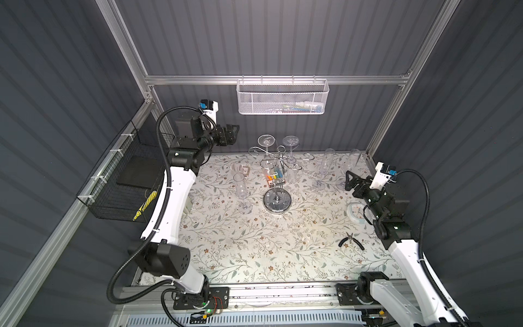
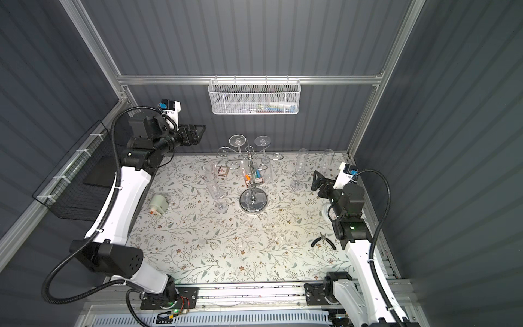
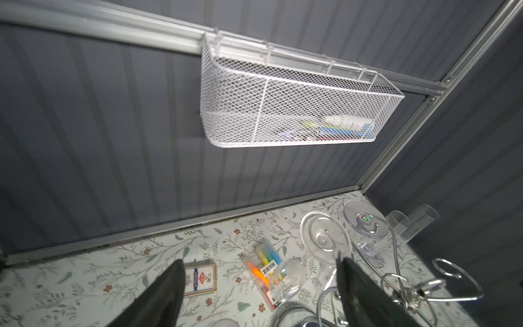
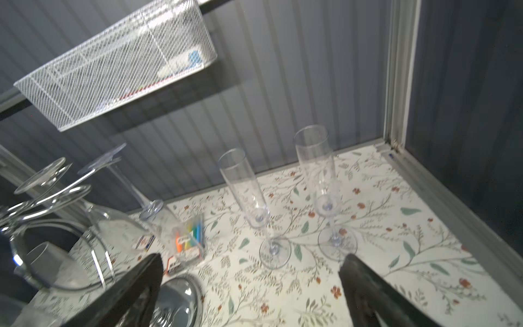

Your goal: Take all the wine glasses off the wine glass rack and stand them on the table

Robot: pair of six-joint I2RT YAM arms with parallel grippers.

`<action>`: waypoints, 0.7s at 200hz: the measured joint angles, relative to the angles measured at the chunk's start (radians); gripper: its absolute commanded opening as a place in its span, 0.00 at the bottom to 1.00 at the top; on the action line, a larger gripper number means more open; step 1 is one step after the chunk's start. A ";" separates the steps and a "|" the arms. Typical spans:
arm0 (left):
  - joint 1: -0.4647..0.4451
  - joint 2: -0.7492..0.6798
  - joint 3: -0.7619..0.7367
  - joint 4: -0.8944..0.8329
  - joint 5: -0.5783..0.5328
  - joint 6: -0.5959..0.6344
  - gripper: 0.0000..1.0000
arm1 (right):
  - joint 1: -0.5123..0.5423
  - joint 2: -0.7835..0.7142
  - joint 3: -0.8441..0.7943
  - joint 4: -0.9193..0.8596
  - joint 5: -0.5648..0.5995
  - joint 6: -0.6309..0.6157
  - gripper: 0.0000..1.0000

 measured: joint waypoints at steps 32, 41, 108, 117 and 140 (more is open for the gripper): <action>0.032 0.166 0.126 -0.017 0.169 -0.115 0.77 | 0.006 -0.016 0.043 -0.132 -0.076 0.039 0.99; 0.032 0.204 0.147 -0.019 0.217 -0.142 0.73 | 0.006 -0.021 0.044 -0.151 -0.097 0.049 0.99; 0.019 0.388 0.253 -0.040 0.438 -0.283 0.65 | 0.017 -0.032 0.044 -0.241 -0.221 0.116 0.99; 0.018 0.397 0.253 -0.037 0.455 -0.298 0.65 | 0.017 -0.032 0.044 -0.245 -0.230 0.121 0.99; 0.004 0.412 0.255 -0.018 0.490 -0.329 0.65 | 0.018 -0.032 0.043 -0.249 -0.249 0.134 0.99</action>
